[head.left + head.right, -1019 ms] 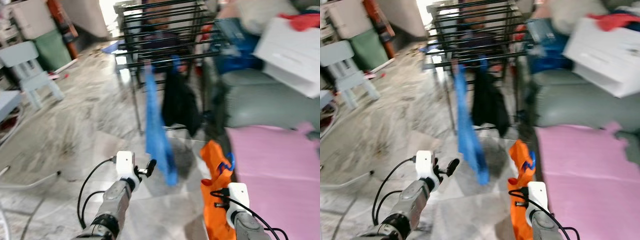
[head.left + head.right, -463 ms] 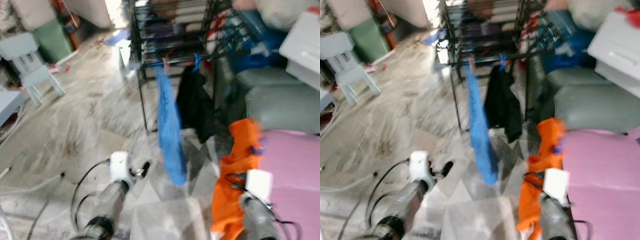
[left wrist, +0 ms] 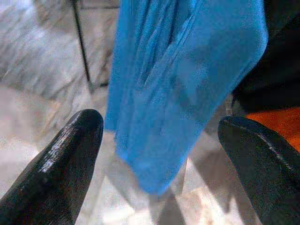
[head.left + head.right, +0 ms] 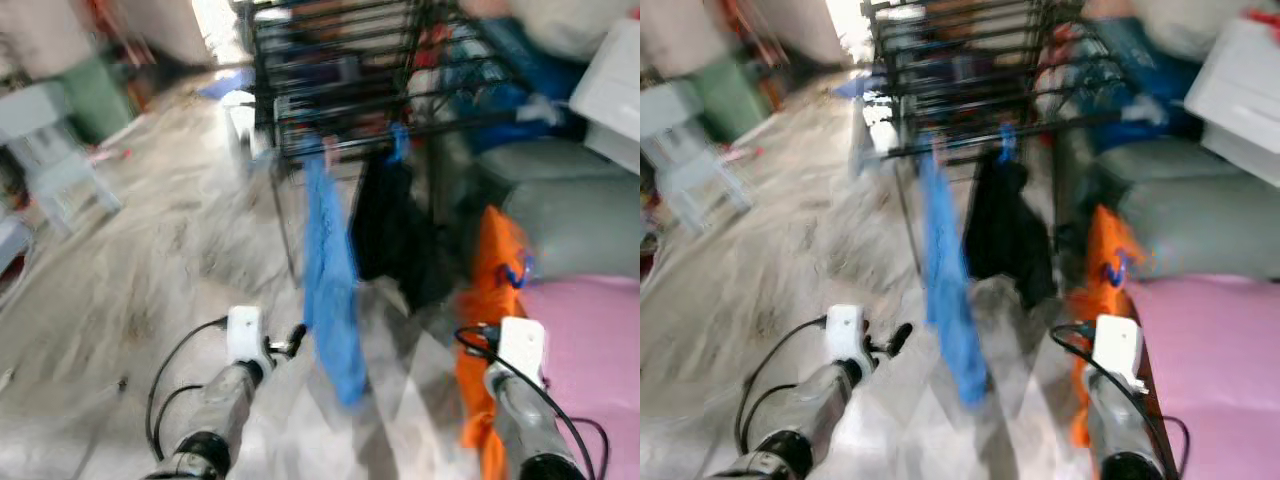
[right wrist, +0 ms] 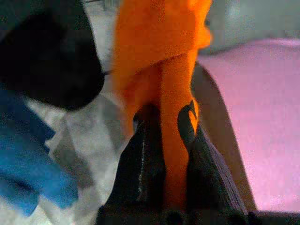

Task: Hang hanger

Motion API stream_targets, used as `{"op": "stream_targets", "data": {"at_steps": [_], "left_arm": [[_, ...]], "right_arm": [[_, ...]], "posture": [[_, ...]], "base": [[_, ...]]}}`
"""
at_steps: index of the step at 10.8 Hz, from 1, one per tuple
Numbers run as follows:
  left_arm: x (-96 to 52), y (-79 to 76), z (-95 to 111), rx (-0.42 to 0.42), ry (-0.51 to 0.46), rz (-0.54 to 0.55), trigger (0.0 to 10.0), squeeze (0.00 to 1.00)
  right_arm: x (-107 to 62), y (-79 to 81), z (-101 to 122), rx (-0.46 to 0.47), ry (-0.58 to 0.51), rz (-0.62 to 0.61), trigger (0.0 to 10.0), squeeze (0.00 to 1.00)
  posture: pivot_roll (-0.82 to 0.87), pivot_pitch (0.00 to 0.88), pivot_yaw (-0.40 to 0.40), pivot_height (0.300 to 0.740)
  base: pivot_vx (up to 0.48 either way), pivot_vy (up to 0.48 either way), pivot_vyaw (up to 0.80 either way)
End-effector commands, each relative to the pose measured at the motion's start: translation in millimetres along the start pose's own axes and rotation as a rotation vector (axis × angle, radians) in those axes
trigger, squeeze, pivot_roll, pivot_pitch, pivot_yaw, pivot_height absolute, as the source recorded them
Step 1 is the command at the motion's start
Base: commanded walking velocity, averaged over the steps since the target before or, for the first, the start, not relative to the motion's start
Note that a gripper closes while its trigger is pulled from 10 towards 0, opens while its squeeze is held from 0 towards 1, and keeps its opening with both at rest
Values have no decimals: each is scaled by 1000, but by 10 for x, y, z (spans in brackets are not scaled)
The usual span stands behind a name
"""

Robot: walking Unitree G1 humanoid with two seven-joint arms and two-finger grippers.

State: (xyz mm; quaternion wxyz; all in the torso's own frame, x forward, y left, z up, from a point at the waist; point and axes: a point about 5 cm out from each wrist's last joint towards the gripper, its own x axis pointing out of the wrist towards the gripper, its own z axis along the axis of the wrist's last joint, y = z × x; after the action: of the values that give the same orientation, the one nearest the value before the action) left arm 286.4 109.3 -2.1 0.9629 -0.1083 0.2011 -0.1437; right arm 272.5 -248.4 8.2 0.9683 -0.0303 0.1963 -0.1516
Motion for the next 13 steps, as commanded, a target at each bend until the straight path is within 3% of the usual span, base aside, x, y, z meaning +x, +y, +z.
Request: {"op": "stream_targets", "data": {"at_steps": [1,4,6,10,13], "left_arm": [[19,-46,10,8,3,-19,10000,0],[18,-21,24,6,2,-14,10000,0],[10,-17,4,6,9,-8,10000,0],[1,9,-5,12,21,2,10000,0],[-15,30,-33,23,35,9,10000,0]], "right_arm": [[42,-59,114,-6,-36,-5,10000,0],[82,-81,202,-55,-53,45,10000,0],[117,17,282,-127,-35,178,10000,0],[190,-3,539,-173,-61,244,10000,0],[184,99,807,-315,-152,335,10000,0]], "posture": [[-172,0,142,740],[-164,0,144,740],[-162,0,148,740],[-155,0,148,740],[-145,0,147,740]], "base": [[469,0,0],[480,0,0],[472,0,0],[0,0,0],[0,0,0]]}}
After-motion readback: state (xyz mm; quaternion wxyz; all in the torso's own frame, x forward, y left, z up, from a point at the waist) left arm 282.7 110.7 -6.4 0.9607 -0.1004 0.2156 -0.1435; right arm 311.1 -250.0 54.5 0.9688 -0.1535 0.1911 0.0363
